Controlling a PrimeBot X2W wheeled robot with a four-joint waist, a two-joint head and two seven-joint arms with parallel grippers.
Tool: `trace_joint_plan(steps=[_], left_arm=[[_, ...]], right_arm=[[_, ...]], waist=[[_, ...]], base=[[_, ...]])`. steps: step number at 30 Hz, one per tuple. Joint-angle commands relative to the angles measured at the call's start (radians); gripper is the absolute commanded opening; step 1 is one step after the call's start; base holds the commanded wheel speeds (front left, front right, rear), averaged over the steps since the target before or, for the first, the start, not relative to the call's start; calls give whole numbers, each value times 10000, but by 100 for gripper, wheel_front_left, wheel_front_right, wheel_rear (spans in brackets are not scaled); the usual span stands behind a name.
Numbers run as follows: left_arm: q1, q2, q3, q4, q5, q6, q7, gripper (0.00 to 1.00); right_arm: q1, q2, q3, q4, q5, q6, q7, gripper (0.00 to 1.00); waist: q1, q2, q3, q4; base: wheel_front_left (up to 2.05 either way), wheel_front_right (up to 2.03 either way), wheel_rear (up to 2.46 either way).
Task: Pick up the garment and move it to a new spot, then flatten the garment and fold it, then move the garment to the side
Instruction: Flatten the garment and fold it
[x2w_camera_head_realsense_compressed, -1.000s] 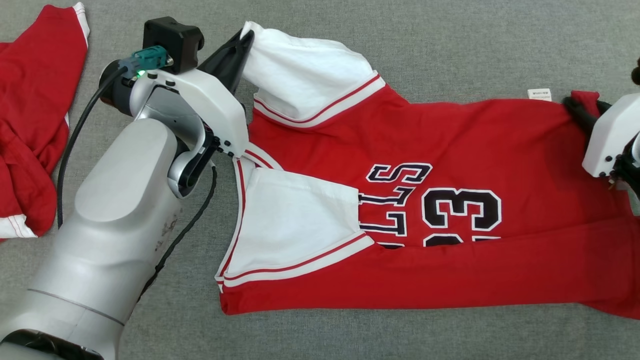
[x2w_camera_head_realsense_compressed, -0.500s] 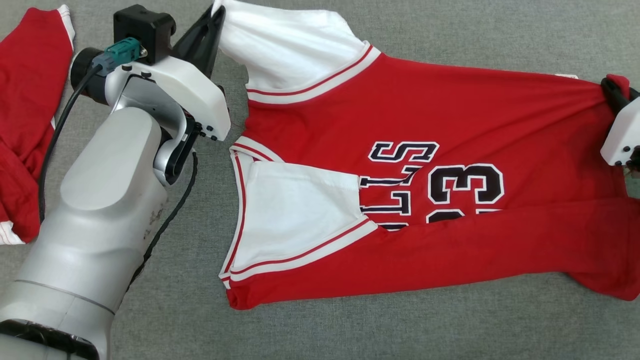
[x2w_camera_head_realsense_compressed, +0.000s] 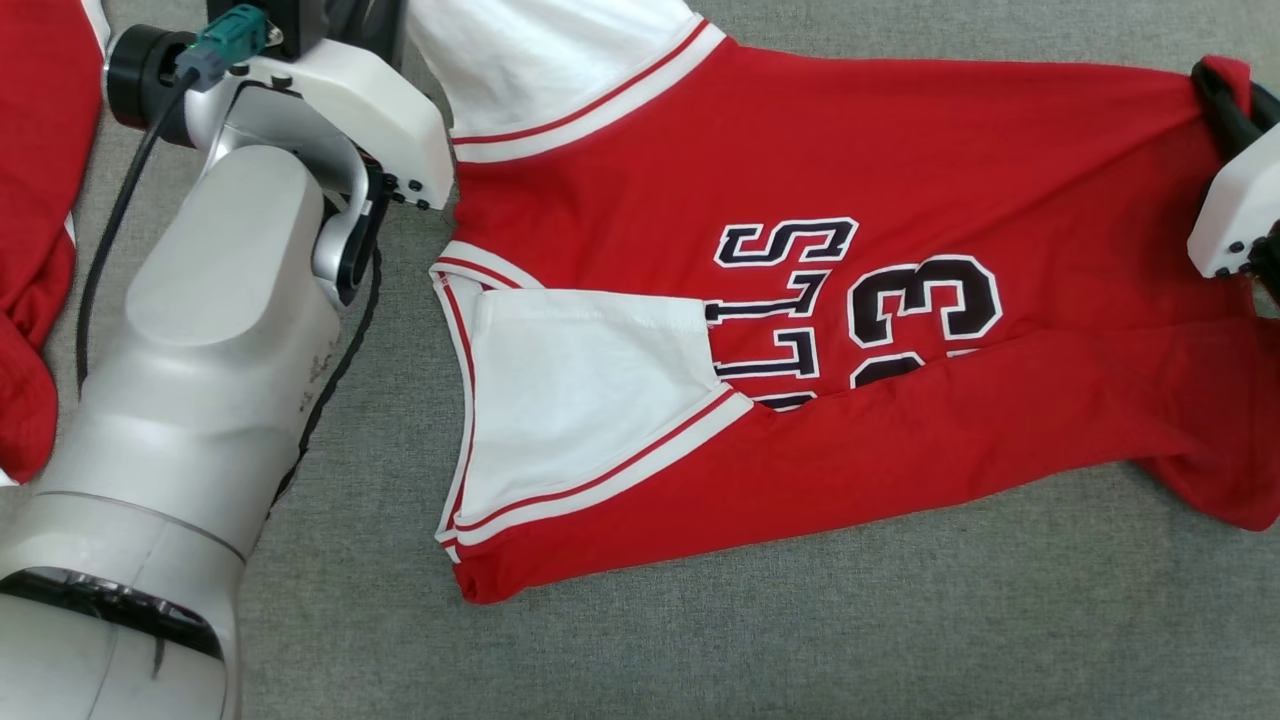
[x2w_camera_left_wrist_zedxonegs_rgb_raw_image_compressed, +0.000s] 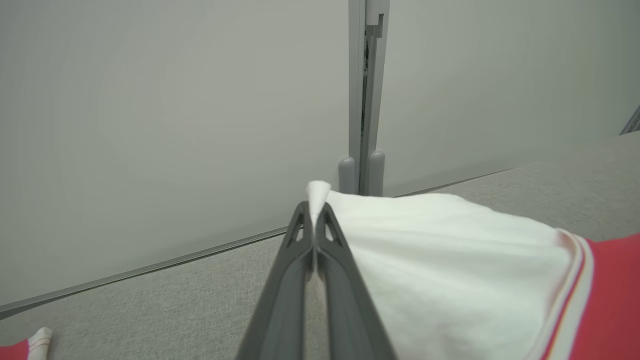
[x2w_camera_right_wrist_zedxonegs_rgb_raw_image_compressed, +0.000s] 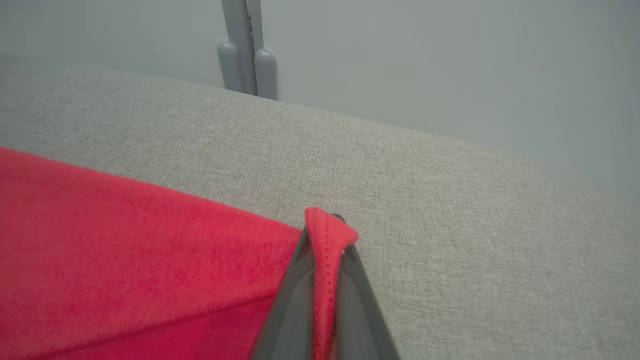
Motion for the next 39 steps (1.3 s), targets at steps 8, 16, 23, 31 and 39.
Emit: trace_joint_plan(steps=[8,16,23,31,39], left_arm=[[-130,-126,-55,744,58,-382,-316,0],[272,-36,112,483,88,-495,-392,0],[1174,135,196,-341,273,-615,-391,0],[2690,427,31,-1441,388,-685,-393,0],[4708,1030,-476,-3261,406,-546,230,0]], right_arm=[[-208,-11,21,461,-98,-24,-1483,0],[269,-169,106,427,4,-24,-2290,0],[1295,-303,-368,-374,81,-24,-2425,0],[3281,-334,-1710,-1470,-73,-24,-2424,0],[5165,-192,-2569,-2022,113,-23,-2426,0]], waist=[[0,0,-266,58],[0,0,-804,194],[0,0,-1434,274],[0,0,-2254,343],[0,0,-2923,433]], base=[[0,0,0],[0,0,0],[0,0,0],[0,0,0],[0,0,0]])
